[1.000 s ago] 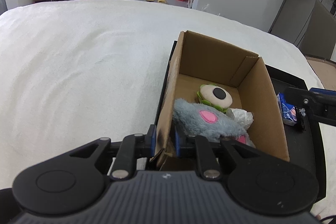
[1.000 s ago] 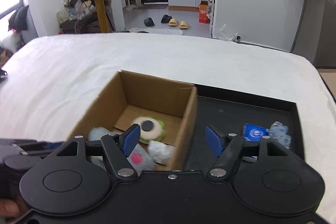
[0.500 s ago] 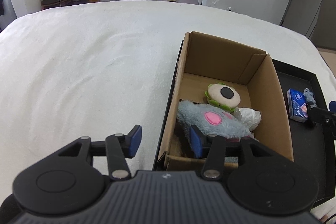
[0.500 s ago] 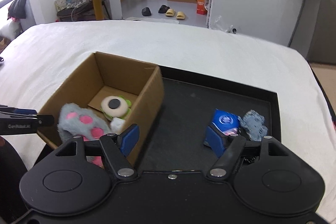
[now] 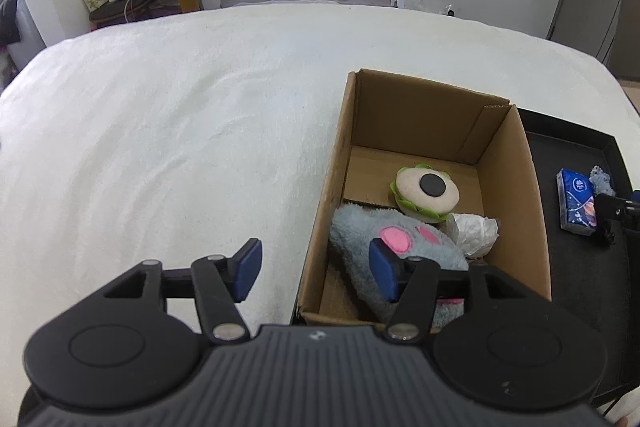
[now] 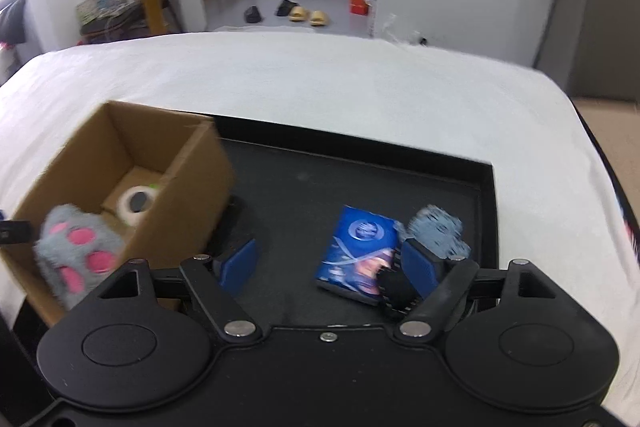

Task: Organize soft objects
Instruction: 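Move the right gripper to the black fuzzy item on the tray, then close the right gripper on the black fuzzy item, then lift the black fuzzy item with the right gripper and carry it over the box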

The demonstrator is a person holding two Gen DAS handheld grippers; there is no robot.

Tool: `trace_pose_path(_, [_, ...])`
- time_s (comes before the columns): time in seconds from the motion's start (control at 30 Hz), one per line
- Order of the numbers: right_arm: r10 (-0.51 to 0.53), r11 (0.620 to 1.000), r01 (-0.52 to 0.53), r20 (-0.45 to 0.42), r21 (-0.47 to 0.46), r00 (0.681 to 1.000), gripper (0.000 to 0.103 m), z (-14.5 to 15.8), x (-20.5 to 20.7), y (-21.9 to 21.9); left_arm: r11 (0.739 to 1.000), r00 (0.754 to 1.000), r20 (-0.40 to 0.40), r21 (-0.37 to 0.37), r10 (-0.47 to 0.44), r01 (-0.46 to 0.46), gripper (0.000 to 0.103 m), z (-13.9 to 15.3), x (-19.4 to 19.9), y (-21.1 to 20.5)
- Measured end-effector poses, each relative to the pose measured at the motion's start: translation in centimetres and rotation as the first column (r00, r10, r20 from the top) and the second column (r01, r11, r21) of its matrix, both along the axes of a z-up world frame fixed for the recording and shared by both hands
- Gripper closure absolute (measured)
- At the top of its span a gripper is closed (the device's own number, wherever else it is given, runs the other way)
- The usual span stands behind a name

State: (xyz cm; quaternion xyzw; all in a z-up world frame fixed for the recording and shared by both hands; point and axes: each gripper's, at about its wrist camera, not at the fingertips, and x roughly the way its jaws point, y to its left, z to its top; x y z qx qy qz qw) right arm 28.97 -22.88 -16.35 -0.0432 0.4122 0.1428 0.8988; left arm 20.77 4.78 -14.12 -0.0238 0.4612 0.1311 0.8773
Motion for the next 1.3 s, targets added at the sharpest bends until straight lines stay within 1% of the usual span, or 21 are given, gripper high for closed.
trace_pose_path(0.17, [-0.051,0.998,0.052,-0.018,0.042,0.999,0.025,-1.6,1.4,-1.9,0.999,1.0,-0.015,0.035,0.004,-0.004,0.044,-0.1,1.1,-0.4])
trace_pose_path(0.27, [-0.069,0.996,0.071,-0.035,0.046,0.997,0.025,-2.2,2.1,-2.5,0.998,1.0,-0.017,0.051,0.021,-0.02,0.043,-0.2,1.8,-0.4])
trace_pose_path(0.37, [-0.076,0.993,0.082,-0.064,0.084,0.995,0.025,-2.8,2.5,-3.1,0.997,0.999,-0.02,0.072,0.039,-0.037,0.043,-0.3,2.5,-0.5])
trace_pose_path(0.53, [-0.083,0.989,0.093,-0.094,0.113,0.992,0.025,-3.6,2.7,-3.8,0.992,0.998,-0.008,0.102,0.069,-0.068,0.043,-0.1,3.2,-0.7])
trace_pose_path(0.7, [-0.113,0.979,0.132,-0.126,0.156,0.986,0.027,-4.3,3.5,-5.3,0.99,0.997,-0.011,0.127,0.071,-0.069,0.043,0.1,3.8,-1.2])
trace_pose_path(0.83, [-0.14,0.969,0.174,-0.191,0.175,0.972,0.031,-5.5,4.2,-6.3,0.988,0.997,-0.002,0.137,0.071,-0.07,0.043,0.3,4.0,-1.5])
trace_pose_path(0.87, [-0.136,0.969,0.17,-0.188,0.179,0.973,0.031,-5.9,4.2,-6.5,0.988,0.998,-0.001,0.139,0.069,-0.068,0.043,0.3,4.1,-1.6])
trace_pose_path(0.93, [-0.108,0.976,0.137,-0.172,0.17,0.979,0.037,-5.9,4.1,-6.2,0.988,0.998,-0.012,0.144,0.066,-0.064,0.043,0.1,4.4,-1.8])
trace_pose_path(1.0, [-0.074,0.971,0.113,-0.182,0.211,0.98,0.064,-5.7,4.0,-6.0,0.987,0.998,-0.022,0.148,0.064,-0.06,0.043,-0.1,4.7,-1.9])
trace_pose_path(1.03, [-0.069,0.969,0.111,-0.191,0.219,0.979,0.068,-5.4,4.0,-5.9,0.987,0.998,-0.02,0.147,0.064,-0.06,0.043,0.0,4.8,-2.0])
trace_pose_path(1.07, [-0.069,0.972,0.109,-0.189,0.207,0.98,0.076,-5.1,3.8,-5.7,0.988,0.998,-0.018,0.145,0.065,-0.061,0.043,0.0,4.9,-2.0])
trace_pose_path(1.1, [-0.071,0.976,0.107,-0.184,0.189,0.98,0.083,-4.7,3.6,-5.4,0.987,0.998,-0.015,0.144,0.069,-0.066,0.043,0.0,4.9,-2.0])
trace_pose_path(1.17, [-0.071,0.98,0.102,-0.18,0.17,0.981,0.085,-4.2,3.3,-5.0,0.987,0.997,-0.012,0.142,0.079,-0.077,0.043,0.0,5.0,-2.0])
trace_pose_path(1.3, [-0.08,0.98,0.112,-0.194,0.162,0.978,0.087,-4.0,3.1,-5.1,0.987,0.996,-0.002,0.132,0.088,-0.087,0.043,0.2,4.8,-1.8])
